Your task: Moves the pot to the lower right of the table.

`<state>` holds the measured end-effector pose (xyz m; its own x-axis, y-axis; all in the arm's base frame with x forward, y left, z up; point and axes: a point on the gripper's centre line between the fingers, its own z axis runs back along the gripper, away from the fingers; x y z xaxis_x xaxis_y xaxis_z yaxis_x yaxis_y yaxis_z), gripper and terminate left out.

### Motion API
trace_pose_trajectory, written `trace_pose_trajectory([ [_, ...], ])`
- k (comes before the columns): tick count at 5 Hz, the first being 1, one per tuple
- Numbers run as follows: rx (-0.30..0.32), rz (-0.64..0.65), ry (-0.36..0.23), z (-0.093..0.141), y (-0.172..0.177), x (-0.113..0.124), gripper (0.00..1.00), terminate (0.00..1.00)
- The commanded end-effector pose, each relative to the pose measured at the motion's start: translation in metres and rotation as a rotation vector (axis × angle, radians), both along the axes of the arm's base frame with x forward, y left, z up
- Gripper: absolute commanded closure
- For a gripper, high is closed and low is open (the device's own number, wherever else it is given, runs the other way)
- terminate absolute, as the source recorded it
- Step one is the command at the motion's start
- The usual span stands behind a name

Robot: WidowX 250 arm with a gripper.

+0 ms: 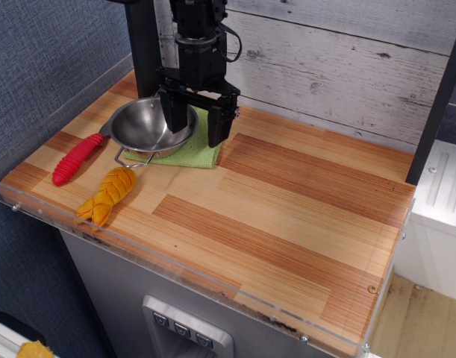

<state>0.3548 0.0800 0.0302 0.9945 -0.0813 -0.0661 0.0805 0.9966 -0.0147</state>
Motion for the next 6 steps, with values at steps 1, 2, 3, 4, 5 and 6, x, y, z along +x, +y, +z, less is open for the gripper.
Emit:
trace_pose_trajectory([
  [1, 0.027, 0.015, -0.031, 0.012, 0.004, 0.003, 1.0, 0.0],
  [2, 0.036, 0.019, -0.027, 0.012, 0.003, 0.002, 1.0, 0.0],
  [3, 0.053, 0.024, -0.02, 0.011, 0.001, 0.001, 1.0, 0.0],
  [4, 0.058, 0.051, -0.031, 0.02, 0.003, -0.003, 1.0, 0.0],
  [5, -0.006, 0.124, -0.072, 0.054, 0.017, -0.011, 1.0, 0.0],
  [6, -0.029, 0.168, -0.158, 0.08, 0.027, -0.02, 1.0, 0.0],
])
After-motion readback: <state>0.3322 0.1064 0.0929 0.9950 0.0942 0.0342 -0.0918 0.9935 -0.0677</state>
